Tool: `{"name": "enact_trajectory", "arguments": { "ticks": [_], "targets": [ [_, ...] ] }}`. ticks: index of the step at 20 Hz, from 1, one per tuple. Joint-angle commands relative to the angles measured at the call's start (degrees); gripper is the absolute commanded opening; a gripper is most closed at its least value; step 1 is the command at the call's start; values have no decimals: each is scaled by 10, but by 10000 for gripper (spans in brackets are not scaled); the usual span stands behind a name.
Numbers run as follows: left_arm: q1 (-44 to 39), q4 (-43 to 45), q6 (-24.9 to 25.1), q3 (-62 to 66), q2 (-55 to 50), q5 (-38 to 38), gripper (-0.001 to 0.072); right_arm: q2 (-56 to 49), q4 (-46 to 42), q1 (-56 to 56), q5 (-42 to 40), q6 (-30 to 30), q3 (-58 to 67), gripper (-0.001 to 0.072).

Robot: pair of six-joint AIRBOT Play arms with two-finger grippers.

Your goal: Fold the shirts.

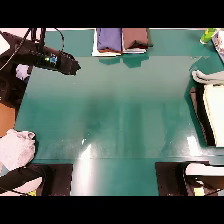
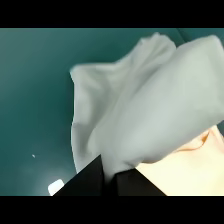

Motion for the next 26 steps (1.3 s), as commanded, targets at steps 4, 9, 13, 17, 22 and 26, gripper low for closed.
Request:
{"name": "enact_trajectory", "arguments": {
  "ticks": [4, 9, 13, 17, 22, 26],
  "targets": [
    [0, 0, 0, 0, 0, 1, 24, 101, 8, -25, -54, -3, 0, 16],
    [0, 0, 2, 0, 0, 1, 24, 158, 7, -70, 2, -4, 0, 16],
    [0, 0, 7, 0, 0, -3, 24, 185, 1, -87, 59, -36, -16, 16],
    [0, 0, 11, 0, 0, -6, 24, 228, -69, -87, 91, -69, -132, 17],
    [0, 0, 21, 0, 0, -10, 24, 275, -196, -87, 114, -72, -303, 17],
    [0, 0, 21, 0, 0, -17, 24, 276, -210, -87, 109, -74, -389, 17]
  ]
}}
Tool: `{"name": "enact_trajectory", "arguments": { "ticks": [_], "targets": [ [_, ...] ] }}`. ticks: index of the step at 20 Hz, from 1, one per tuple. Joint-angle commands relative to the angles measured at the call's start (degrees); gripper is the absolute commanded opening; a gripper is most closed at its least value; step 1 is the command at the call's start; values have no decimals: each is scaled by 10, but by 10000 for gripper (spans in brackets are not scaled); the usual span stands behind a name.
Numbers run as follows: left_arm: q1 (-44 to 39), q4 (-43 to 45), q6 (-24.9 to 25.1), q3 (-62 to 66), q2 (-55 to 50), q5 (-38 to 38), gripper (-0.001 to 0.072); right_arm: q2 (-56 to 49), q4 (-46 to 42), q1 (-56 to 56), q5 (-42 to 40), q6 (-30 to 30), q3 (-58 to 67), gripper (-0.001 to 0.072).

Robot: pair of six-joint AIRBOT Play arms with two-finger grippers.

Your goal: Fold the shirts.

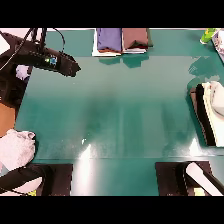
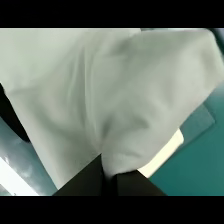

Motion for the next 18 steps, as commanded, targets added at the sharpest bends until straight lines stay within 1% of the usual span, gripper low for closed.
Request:
{"name": "enact_trajectory", "arguments": {
  "ticks": [1, 2, 3, 4, 5, 6, 8, 9, 12, 14, 15, 16, 18],
  "targets": [
    [0, 0, 2, 0, 0, -10, 24, 6, -30, 0, -6, -3, -78, 18],
    [0, 0, 2, 0, 0, -14, 24, 6, -36, 0, -11, -3, -90, 22],
    [0, 0, 2, 0, 0, -15, 24, 4, -51, 0, -13, -3, -93, 117],
    [0, 0, 2, 0, 0, -15, 24, 1, -81, 0, -12, -3, -90, 373],
    [0, 0, 2, 0, 0, -15, 25, -3, -115, 0, -6, -1, -79, 568],
    [0, 0, 2, 0, 0, -14, 24, -7, -134, -2, -3, 15, -62, 622],
    [0, 0, 2, 0, 0, -13, 25, -6, -115, -13, -11, 24, -14, 623],
    [0, 0, 2, 0, 0, -12, 24, -6, -86, -11, -20, 24, 12, 622],
    [0, 0, 2, 0, 0, -12, 25, -6, 59, 30, -32, 33, 77, 617],
    [0, 0, 2, 0, 0, -13, 25, -6, 182, 87, -32, 38, 90, 616],
    [0, 0, 2, 0, 0, -10, 25, -6, 228, 125, -36, 38, 88, 616],
    [2, 1, 2, 0, 0, -5, 25, -6, 262, 171, -51, 38, 80, 617],
    [2, 13, 2, 0, 0, -4, 25, -6, 276, 271, -86, 38, 61, 616]
  ]
}}
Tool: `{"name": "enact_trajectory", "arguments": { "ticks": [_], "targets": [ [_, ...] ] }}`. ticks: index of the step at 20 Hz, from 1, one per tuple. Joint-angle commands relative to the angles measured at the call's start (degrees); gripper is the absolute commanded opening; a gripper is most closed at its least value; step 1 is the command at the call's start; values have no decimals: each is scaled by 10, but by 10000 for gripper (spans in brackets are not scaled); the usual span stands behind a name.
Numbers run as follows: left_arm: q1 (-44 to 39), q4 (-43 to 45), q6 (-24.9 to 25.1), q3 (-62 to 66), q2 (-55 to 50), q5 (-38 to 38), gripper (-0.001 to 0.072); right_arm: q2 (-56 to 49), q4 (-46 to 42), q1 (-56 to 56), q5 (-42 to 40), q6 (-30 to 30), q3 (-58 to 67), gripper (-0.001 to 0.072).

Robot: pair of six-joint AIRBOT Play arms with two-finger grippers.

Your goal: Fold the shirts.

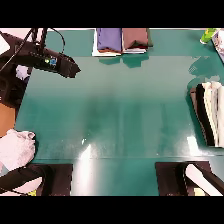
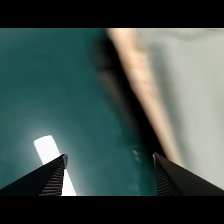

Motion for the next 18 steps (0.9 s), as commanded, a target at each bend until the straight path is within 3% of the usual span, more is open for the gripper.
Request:
{"name": "enact_trajectory", "arguments": {
  "ticks": [1, 2, 3, 6, 7, 9, 18],
  "targets": [
    [1, 16, 0, 0, 0, 6, 25, 0, 93, 161, -58, 3, -19, 616],
    [1, 18, 0, 0, 0, 5, 25, 0, 92, 202, -76, 3, -32, 611],
    [1, 17, 0, 0, 0, 6, 25, 0, 92, 244, -94, 3, -46, 535],
    [1, 17, 0, 0, 1, 6, 25, 0, 92, 332, -131, -4, -78, 403],
    [1, 17, 0, 0, 1, 6, 25, 0, 92, 353, -142, -8, -86, 325],
    [1, 17, 0, 0, 1, 6, 25, 0, 92, 377, -150, -12, -97, 19],
    [1, 17, 0, 0, 1, 6, 25, 0, 93, 384, -151, -12, -97, 19]
  ]
}}
